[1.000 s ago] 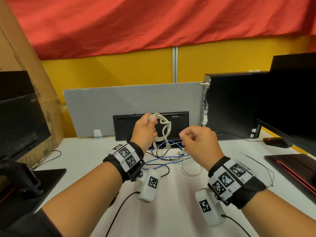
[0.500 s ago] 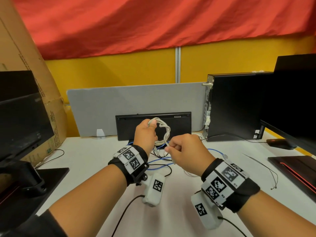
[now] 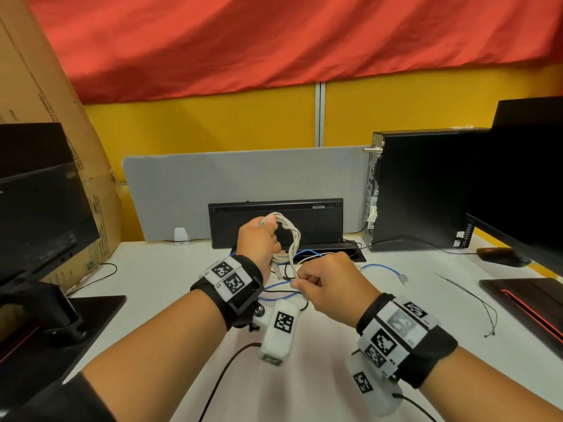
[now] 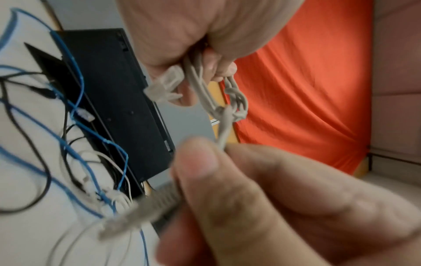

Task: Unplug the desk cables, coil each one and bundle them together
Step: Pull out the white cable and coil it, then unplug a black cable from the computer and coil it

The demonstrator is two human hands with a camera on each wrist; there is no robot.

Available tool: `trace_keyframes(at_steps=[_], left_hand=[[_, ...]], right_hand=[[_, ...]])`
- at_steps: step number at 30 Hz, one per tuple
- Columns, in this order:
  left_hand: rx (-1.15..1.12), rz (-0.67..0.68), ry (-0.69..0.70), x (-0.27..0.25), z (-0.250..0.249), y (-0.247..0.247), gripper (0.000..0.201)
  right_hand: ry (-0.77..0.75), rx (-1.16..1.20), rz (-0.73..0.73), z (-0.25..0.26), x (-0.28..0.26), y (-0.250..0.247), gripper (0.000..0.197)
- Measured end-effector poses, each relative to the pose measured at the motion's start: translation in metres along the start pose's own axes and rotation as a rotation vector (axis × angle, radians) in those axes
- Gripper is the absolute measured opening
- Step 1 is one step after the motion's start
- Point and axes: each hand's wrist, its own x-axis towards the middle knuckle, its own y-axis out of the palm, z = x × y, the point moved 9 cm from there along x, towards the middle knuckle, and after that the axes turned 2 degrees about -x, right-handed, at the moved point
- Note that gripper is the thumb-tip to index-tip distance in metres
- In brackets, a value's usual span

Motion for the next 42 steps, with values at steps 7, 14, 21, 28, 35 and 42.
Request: trace_keyframes(at_steps=[7,14,21,28,35,42], left_hand=[[-0.128,0.222,-0.166,-0.008,0.002,0.006,0.020],[-0.168,0.206,-0.156,-0.012,-0.001,-0.027,0.026],[0.095,0.187,-0.190,-0.021,0.006,-0.071,0.021],[0.366,0.122,-0.338,-0.034,0.022,-0.130,0.016],[0.674,-0.040,-0.382,-0.032,0.040,-0.178,0.013],[1.233,0.023,-0.292,-0.022,0.047,-0.181,0.031]], right_hand=[[0.360,0.606,-0.177,-0.037,0.007,0.007,0.019],[0.508,0.758,-0.222,-0.044,0.018,0.020,0.014],[0.478,0.696,0.064,-0.015,0.023,0.062,0.016],[0.477,0.527,0.295,0.012,0.021,0.112,0.014],[0.502,0.387,0.466,0.022,0.019,0.149,0.019],[0.546,0.164,0.496,-0.004,0.026,0.143,0.024]])
